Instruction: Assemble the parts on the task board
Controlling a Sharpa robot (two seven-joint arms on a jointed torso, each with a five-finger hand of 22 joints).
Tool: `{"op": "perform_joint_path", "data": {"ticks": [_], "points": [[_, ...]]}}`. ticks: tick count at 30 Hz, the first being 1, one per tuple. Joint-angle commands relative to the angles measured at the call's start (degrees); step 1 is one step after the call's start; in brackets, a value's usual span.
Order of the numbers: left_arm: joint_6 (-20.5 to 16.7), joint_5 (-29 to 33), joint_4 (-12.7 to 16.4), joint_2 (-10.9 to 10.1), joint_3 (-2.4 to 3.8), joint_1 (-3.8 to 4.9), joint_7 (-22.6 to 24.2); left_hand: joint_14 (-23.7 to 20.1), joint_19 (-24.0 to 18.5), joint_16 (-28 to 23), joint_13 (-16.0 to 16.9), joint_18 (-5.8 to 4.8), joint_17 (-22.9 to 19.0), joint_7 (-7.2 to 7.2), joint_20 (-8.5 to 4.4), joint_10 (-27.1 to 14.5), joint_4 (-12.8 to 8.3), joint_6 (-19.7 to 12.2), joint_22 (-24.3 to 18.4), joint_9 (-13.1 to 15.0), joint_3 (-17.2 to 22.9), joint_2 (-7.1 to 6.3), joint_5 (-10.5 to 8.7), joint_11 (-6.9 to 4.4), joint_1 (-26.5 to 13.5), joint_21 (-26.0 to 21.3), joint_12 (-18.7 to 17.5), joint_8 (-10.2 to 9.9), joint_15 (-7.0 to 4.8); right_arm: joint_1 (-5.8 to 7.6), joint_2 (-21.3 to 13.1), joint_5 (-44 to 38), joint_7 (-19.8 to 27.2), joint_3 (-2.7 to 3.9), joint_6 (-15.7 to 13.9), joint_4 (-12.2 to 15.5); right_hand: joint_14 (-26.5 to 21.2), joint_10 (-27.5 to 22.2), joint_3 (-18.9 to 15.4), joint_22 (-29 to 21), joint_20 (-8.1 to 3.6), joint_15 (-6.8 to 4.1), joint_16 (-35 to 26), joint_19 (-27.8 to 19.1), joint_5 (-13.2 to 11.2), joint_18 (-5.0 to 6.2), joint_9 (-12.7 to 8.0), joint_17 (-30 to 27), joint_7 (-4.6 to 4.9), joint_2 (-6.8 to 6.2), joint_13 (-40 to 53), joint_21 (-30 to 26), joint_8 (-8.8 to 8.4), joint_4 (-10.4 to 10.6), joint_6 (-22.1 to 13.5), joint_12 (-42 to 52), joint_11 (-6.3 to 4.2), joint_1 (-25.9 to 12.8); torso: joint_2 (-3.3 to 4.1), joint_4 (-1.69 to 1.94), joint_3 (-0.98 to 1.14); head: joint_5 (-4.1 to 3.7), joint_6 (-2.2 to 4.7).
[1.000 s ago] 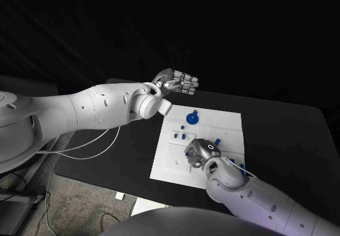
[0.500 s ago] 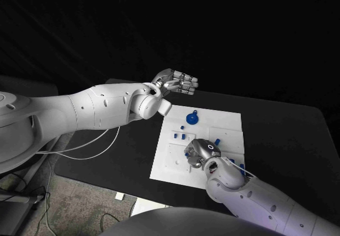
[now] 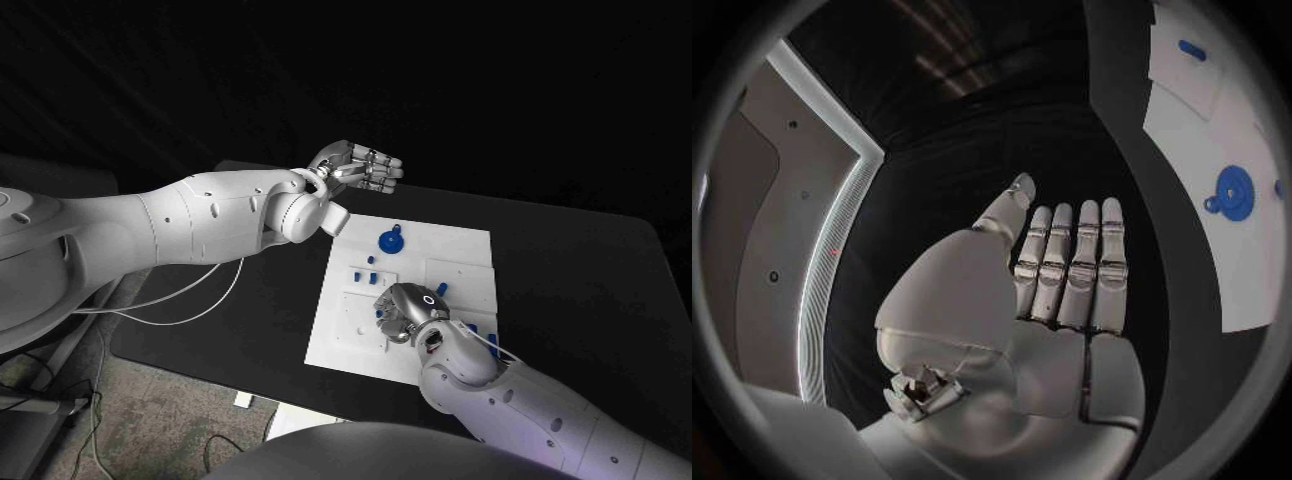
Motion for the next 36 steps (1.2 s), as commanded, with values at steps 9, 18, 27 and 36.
{"op": "perform_joint_path", "data": {"ticks": [9, 18, 27, 36], "points": [[0.68, -0.21, -0.04, -0.02, 0.03, 0.07, 0.38, -0.4, -0.06, -0.27, -0.05, 0.82, -0.08, 0.1, 0.32, -0.46, -0.27, -0.08, -0.08, 0.0, -0.17, 0.08, -0.1, -0.04, 0.45, 0.28, 0.13, 0.0, -0.09, -0.65, -1.37, 0.87, 0.05, -0.29, 0.78, 2.14, -0.08, -4.2, -5.42, -1.96, 0.96, 1.09, -0.95, 2.01, 1.02, 1.3, -0.03, -1.4, 0.05, -0.64, -0.19, -1.65, 0.27, 0.04, -2.31, -0.06, 0.81, 1.0, -0.02, -0.02, 0.0, -0.32, 0.38], [0.51, -0.23, -0.15, -0.17, 0.03, 0.07, 0.55, -0.39, -0.08, -0.26, -0.05, 0.86, -0.08, 0.11, 0.33, -0.56, -0.38, -0.04, -0.09, 0.0, -0.18, 0.07, -0.09, 0.0, 0.53, 0.27, 0.13, 0.0, -0.07, -0.39, -4.0, 1.02, 0.4, 2.32, -1.07, 6.71, 0.12, -2.74, -3.85, -1.84, 0.77, 0.89, -0.53, 2.08, 0.75, 1.29, -0.03, -1.43, 0.29, -0.61, -0.2, -1.04, 0.25, -0.09, -1.6, -0.06, 0.58, 1.31, -0.06, -0.14, 0.01, -1.03, 1.42], [-0.12, -0.3, 0.08, -0.95, 0.02, 0.07, 1.16, -0.27, -0.05, -0.27, -0.05, 0.85, -0.08, 0.1, 0.29, -0.42, -0.61, 0.1, -0.06, 0.01, -0.02, 0.06, 0.02, 0.01, 0.71, 0.31, 0.14, 0.01, -0.16, 0.16, -8.91, 1.91, 1.13, 9.48, -1.78, 12.61, 0.23, -1.36, -1.82, -1.04, 0.5, 0.66, 0.06, 1.91, 0.26, 1.13, 0.0, -1.01, 0.23, -0.95, -0.18, 0.05, 0.29, 0.13, -0.62, 0.0, 0.25, 1.28, -0.05, -0.2, 0.05, -2.17, 2.81], [-0.1, -0.32, 0.62, -1.72, 0.0, 0.07, 1.41, -0.12, 0.0, -0.25, -0.05, 0.84, -0.07, 0.12, 0.23, -0.34, -0.68, 0.15, -0.03, 0.0, 0.09, 0.09, 0.05, 0.01, 0.58, 0.37, 0.14, 0.01, -0.2, 2.83, -12.2, 1.77, 3.52, 12.38, 3.47, 10.98, 0.25, -2.96, -1.47, -0.56, 0.6, 0.84, 0.3, 1.85, 0.15, 1.21, -0.03, -0.73, 0.21, -1.05, -0.2, 0.28, 0.25, 0.13, -0.14, -0.06, 0.62, 1.56, 0.05, -0.04, 0.12, -3.77, 4.33]]}}
